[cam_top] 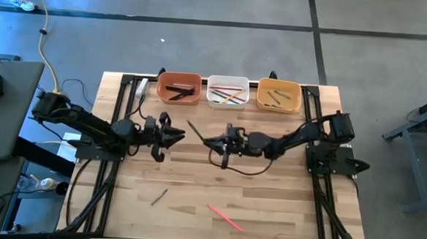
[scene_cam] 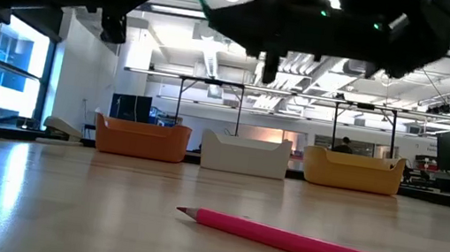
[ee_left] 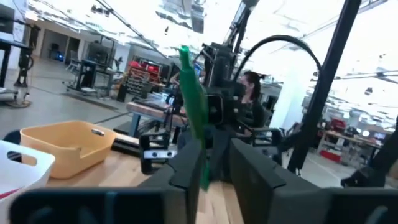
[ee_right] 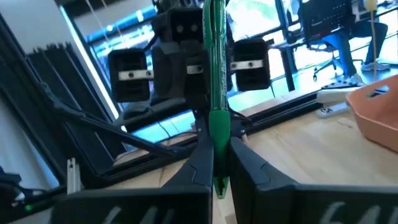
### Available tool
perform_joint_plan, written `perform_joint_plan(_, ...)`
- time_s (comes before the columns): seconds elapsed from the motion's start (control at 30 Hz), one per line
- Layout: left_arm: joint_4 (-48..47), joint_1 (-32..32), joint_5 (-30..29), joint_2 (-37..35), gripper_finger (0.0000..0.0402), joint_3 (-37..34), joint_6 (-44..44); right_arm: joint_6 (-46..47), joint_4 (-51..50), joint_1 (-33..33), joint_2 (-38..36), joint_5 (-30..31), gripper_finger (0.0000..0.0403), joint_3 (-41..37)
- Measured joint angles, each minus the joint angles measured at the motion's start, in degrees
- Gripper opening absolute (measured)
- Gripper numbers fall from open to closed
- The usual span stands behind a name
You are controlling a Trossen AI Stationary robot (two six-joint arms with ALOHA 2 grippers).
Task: Sort crayons/erasers/pens/pencils in bins
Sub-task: Put the green pen into the orange bin
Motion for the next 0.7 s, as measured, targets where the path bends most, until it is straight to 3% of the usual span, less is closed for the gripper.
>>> perform_joint_plan(0.27, -0.04, -1.03, 0.00, 0.02, 0.0128, 3.03, 1.20, -3.49, -8.74, -0.27, 0.24, -0.66, 0.0004, 7.69)
perform_joint_plan(0.7, 3.18, -0.33, -0.83, 0.04, 0.0111, 3.67, 2.95, -3.73, -9.36, -0.05, 0.33, -1.66, 0.0004, 7.80)
